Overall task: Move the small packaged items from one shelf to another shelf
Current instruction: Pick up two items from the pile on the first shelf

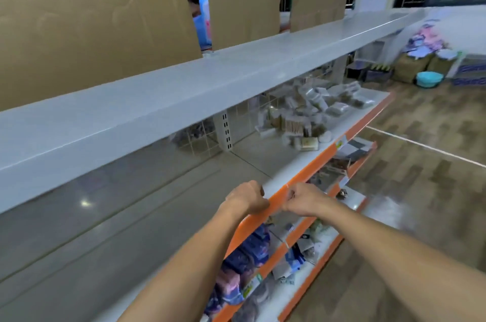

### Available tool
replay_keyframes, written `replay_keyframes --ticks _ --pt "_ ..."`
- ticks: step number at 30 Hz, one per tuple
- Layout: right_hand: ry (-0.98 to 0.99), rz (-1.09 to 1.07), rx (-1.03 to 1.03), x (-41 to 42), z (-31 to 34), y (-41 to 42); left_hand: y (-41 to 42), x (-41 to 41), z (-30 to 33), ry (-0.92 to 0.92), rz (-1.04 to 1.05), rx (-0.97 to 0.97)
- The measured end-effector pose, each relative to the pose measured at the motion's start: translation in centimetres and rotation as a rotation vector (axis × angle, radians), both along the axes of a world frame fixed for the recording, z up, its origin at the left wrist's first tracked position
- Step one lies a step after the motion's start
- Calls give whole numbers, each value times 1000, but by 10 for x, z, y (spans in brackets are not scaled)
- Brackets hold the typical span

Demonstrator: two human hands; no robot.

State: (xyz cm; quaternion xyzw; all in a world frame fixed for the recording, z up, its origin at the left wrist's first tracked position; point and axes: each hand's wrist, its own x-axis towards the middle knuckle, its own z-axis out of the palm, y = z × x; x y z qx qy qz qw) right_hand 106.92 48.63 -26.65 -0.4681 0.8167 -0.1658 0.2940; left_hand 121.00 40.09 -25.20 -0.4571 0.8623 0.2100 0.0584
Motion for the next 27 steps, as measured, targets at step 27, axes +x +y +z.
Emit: replay_keyframes --ticks 27 --pt "92 -237 -81 -258 -8 -47 -70 -289 -16 164 -164 8"
